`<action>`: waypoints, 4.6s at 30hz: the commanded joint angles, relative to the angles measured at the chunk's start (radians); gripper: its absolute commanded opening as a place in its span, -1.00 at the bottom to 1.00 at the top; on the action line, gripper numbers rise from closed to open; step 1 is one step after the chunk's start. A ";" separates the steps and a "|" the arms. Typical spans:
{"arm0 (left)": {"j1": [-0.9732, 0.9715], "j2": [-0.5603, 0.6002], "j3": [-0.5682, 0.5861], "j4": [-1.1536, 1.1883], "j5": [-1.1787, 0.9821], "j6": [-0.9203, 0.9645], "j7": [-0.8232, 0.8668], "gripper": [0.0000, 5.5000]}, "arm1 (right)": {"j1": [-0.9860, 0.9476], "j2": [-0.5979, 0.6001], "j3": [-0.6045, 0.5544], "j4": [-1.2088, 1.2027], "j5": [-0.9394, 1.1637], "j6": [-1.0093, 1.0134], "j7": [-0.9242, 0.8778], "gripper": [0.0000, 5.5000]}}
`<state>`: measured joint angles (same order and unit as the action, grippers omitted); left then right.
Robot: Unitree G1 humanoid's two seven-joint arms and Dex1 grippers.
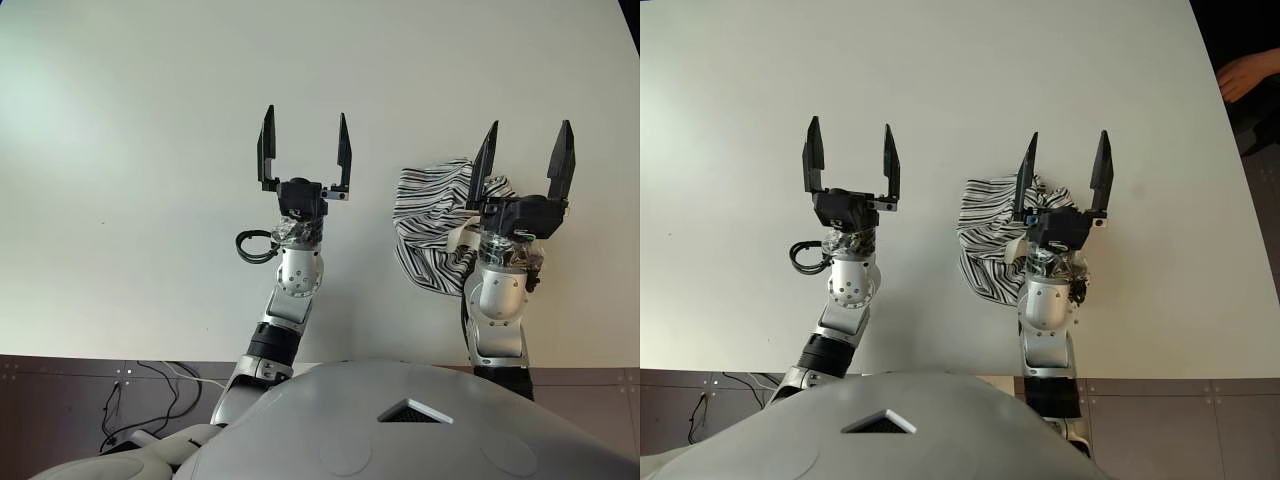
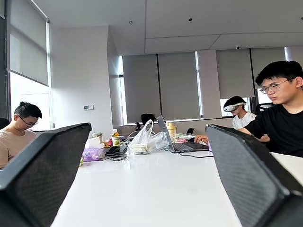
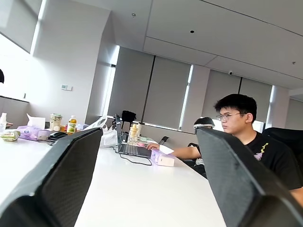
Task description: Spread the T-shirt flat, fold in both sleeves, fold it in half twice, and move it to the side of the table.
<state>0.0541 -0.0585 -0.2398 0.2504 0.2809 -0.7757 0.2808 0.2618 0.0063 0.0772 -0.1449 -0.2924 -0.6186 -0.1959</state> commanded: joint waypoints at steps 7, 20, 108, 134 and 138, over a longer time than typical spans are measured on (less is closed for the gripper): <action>-0.055 -0.026 0.020 0.183 0.091 -0.060 0.099 0.63 | -0.031 0.001 0.003 0.043 0.014 -0.007 -0.002 0.31; -0.134 -0.049 0.031 0.330 -0.034 -0.068 0.049 0.63 | -0.051 0.002 -0.031 0.079 0.070 0.029 0.004 0.31; -0.190 0.762 -0.091 0.018 0.408 0.395 -0.320 0.63 | 0.045 -0.639 0.079 0.026 0.167 0.048 0.760 0.31; -0.228 0.662 -0.233 0.045 0.382 0.179 -0.553 0.63 | -0.246 -0.455 0.266 0.274 -0.183 0.140 0.581 0.31; -0.197 0.695 -0.232 0.071 0.304 0.100 -0.583 0.63 | -0.352 -0.439 0.276 0.431 -0.283 0.202 0.487 0.31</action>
<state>-0.1750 0.6058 -0.4595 0.2911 0.5902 -0.6649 -0.2603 -0.0593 -0.4311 0.3450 0.2123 -0.5262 -0.4593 0.3075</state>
